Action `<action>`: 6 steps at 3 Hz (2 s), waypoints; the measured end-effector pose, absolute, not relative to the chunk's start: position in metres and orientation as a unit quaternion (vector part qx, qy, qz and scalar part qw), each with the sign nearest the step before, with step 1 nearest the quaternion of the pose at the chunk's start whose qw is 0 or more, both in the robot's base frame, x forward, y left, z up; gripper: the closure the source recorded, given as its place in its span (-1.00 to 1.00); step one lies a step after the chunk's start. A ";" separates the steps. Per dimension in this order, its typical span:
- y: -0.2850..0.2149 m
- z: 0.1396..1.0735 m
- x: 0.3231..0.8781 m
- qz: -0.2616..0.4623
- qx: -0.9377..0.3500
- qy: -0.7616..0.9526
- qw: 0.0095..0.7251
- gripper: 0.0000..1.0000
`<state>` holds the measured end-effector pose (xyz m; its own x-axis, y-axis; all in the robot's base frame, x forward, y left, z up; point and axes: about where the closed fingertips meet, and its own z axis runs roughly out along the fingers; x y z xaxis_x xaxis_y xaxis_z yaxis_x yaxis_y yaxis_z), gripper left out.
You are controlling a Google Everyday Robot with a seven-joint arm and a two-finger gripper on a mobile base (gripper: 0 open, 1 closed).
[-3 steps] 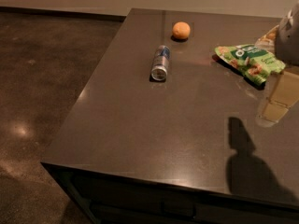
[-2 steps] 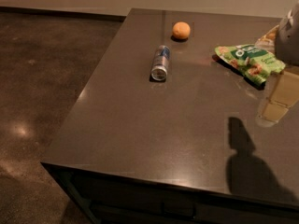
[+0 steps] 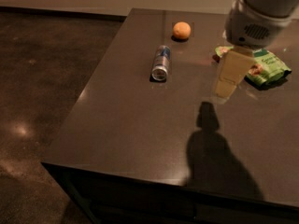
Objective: Place redbull can upright
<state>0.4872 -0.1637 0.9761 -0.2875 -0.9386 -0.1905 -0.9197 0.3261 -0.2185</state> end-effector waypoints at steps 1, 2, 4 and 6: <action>-0.131 0.976 0.519 -0.028 -0.544 0.828 0.134 -1.00; -0.105 0.976 0.553 -0.030 -0.488 0.862 0.136 -1.00; -0.087 0.960 0.602 -0.030 -0.346 0.927 0.144 -1.00; -0.082 0.930 0.635 -0.017 -0.243 0.963 0.118 -1.00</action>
Offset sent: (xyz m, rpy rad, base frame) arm 0.0966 0.0849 -0.0026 0.0377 0.0753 -0.4571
